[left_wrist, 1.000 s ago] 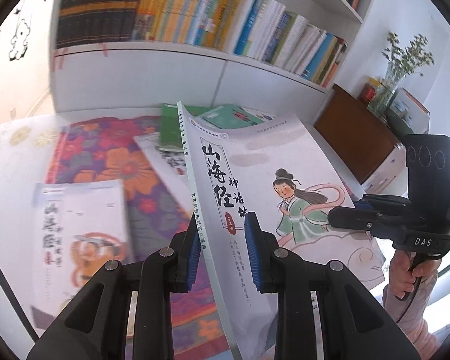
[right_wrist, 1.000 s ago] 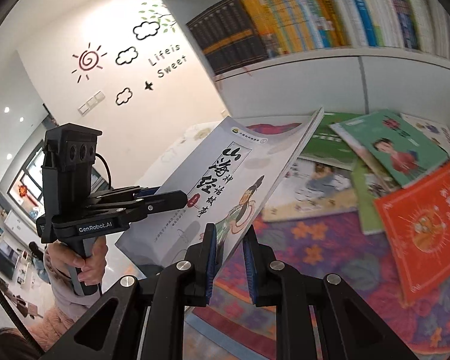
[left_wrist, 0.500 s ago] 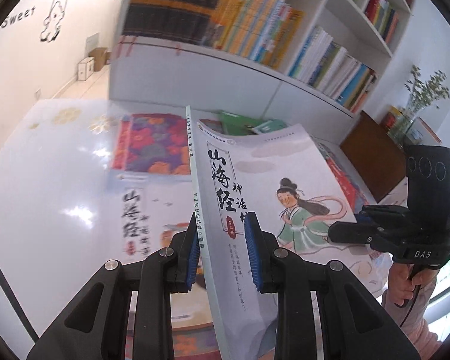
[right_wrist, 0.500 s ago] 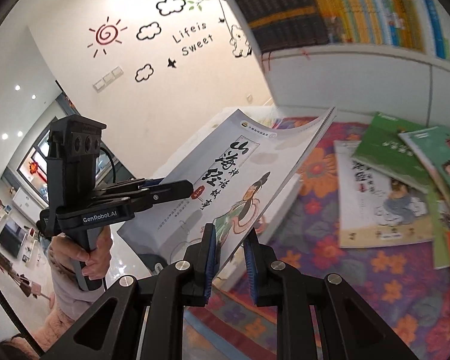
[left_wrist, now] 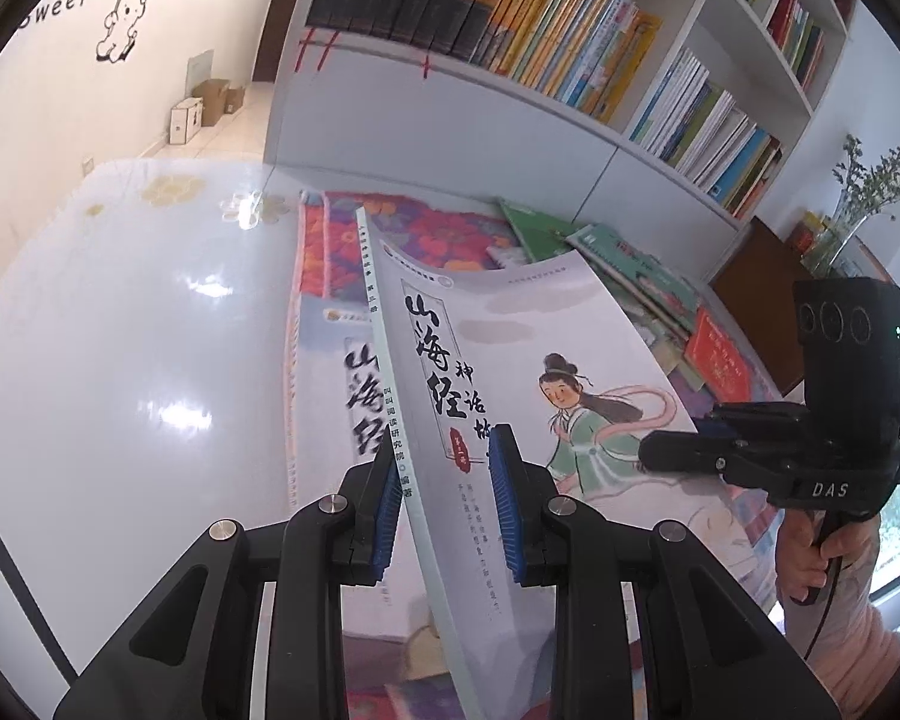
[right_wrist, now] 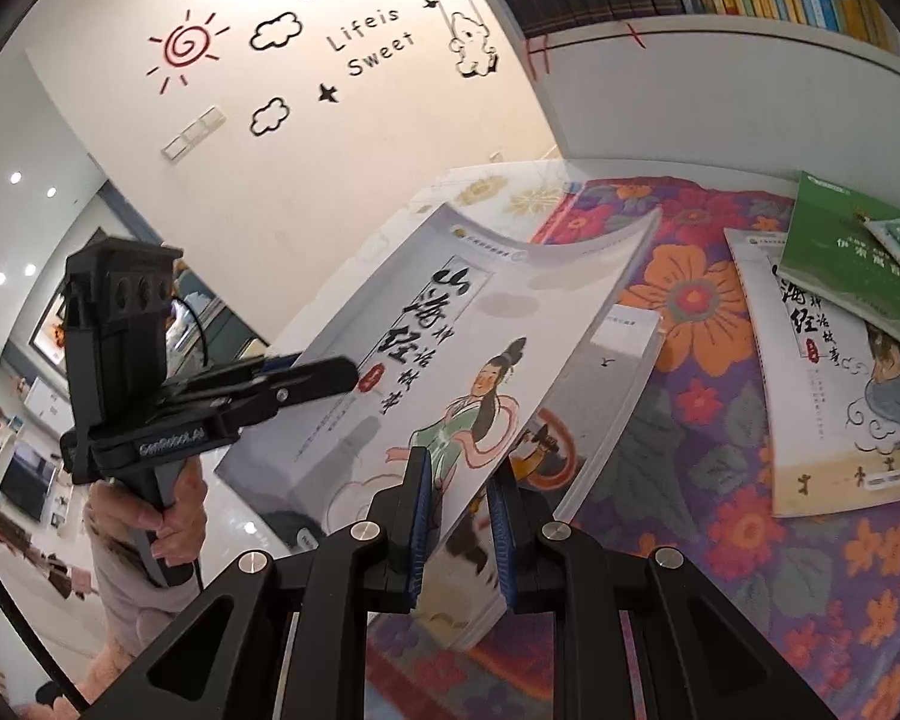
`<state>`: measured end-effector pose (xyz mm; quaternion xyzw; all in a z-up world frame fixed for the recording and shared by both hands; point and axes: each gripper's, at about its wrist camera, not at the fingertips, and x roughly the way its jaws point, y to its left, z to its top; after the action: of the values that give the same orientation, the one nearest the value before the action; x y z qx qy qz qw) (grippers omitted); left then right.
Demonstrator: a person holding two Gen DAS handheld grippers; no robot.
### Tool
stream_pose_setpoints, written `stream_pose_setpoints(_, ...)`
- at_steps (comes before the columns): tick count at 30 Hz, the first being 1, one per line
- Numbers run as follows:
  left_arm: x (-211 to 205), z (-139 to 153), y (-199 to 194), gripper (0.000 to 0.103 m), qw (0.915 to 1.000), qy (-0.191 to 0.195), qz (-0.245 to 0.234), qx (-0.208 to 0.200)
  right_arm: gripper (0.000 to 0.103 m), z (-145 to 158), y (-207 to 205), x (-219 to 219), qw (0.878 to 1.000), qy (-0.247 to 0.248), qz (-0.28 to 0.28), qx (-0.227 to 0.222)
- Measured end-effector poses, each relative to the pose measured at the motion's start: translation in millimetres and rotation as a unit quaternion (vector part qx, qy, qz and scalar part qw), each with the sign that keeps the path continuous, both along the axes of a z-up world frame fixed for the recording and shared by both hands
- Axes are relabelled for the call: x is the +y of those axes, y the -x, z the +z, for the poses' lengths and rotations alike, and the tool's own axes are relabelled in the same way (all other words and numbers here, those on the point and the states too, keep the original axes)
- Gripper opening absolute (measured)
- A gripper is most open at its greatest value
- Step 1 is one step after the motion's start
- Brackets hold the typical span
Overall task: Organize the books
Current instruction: 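Carry the book to the table edge and lay it on the stack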
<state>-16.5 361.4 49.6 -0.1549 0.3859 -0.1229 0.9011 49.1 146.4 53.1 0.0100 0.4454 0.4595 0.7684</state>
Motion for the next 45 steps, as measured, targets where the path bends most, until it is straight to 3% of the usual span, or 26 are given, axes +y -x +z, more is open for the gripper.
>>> stream_pose_setpoints(13, 15, -43, -11, 0.025, 0.9994, -0.001, 0.015, 0.033, 0.018, -49, -14, 17, 0.999, 0.015, -0.020, 0.034)
stream_pose_setpoints(21, 9, -41, -7, 0.027, 0.9989, -0.028, 0.018, 0.033, 0.018, -52, -12, 14, 0.999, 0.015, -0.023, 0.045)
stream_pose_setpoints(40, 17, -42, -10, 0.031, 0.9963, -0.053, 0.059, 0.034, 0.020, -54, -11, 17, 0.998, 0.018, -0.032, 0.043)
stream_pose_setpoints(45, 17, -45, -12, 0.031, 0.9959, -0.054, 0.061, 0.040, 0.020, -55, -16, 13, 0.997, 0.003, -0.052, 0.061)
